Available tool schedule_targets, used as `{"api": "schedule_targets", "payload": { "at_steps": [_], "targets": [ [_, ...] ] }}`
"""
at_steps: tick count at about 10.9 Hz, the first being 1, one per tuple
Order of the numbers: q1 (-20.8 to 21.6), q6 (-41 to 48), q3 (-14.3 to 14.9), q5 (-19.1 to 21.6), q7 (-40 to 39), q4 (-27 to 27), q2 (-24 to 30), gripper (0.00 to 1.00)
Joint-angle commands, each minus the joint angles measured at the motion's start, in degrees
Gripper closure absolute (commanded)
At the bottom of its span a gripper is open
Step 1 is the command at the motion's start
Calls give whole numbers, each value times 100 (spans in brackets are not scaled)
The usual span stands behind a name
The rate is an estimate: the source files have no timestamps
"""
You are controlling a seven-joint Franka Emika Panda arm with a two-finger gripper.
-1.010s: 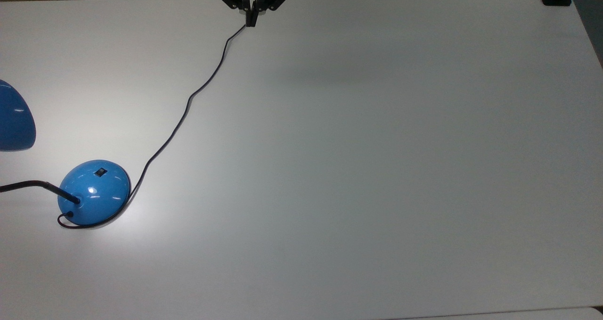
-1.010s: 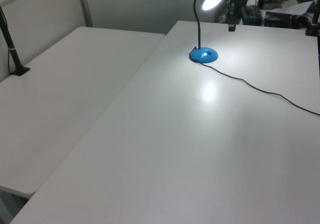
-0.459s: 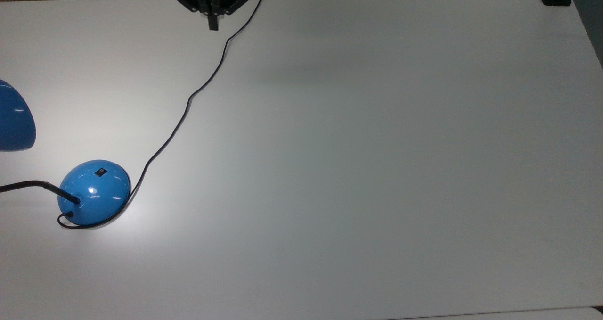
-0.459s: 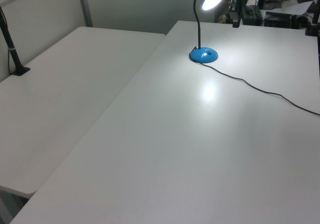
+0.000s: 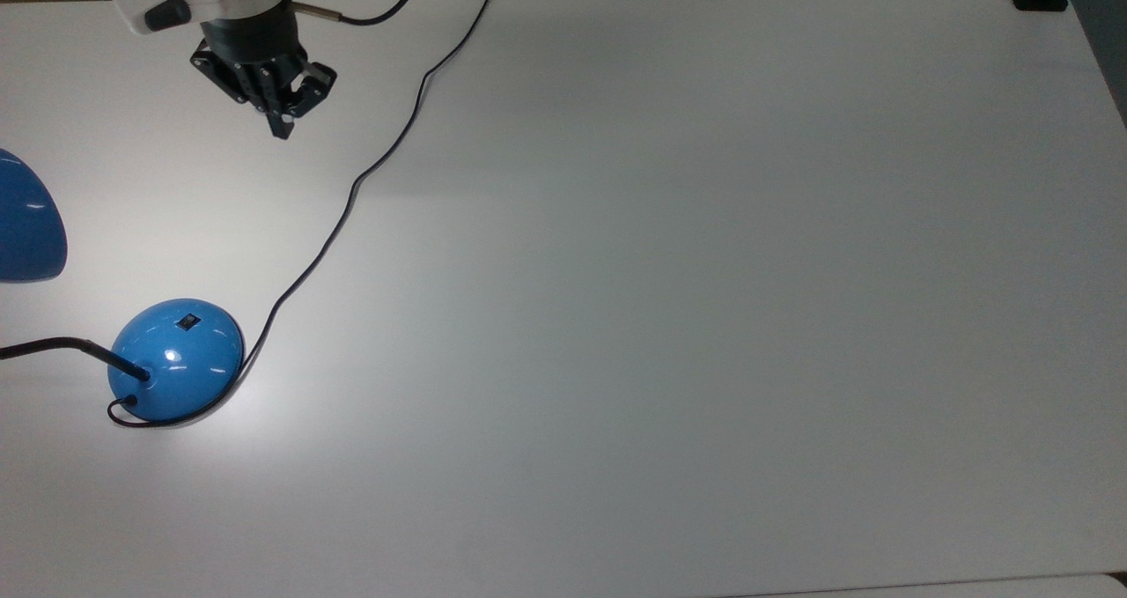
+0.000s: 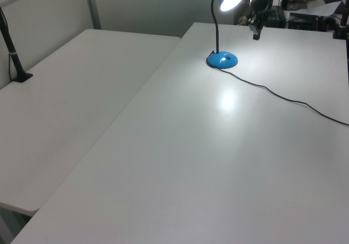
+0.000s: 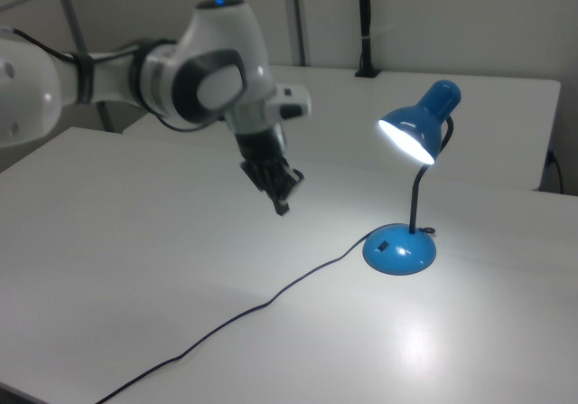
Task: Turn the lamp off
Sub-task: 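Move the gripper toward the blue lamp's round base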
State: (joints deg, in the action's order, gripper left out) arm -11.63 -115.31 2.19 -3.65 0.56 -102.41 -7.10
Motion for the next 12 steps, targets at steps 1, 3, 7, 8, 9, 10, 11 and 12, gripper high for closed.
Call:
{"api": "schedule_targets", "payload": {
  "at_steps": [1, 3, 7, 8, 9, 10, 11, 12],
  "targets": [
    [-436, -1244, -17, 294, 312, -289, -396, 100],
    [-533, -2071, -17, 295, 716, -271, -896, 100],
    [-665, -3409, -25, 295, 823, -253, -1522, 100],
    [-674, -3646, -17, 295, 823, -245, -1627, 100],
    [-744, -3840, -25, 295, 823, -140, -1768, 100],
    [-745, -3885, -26, 295, 823, -69, -1865, 100],
    [-745, -3912, -26, 269, 797, 27, -1961, 100],
    [-745, -4025, -26, 234, 753, 71, -2023, 100]
  ]
}}
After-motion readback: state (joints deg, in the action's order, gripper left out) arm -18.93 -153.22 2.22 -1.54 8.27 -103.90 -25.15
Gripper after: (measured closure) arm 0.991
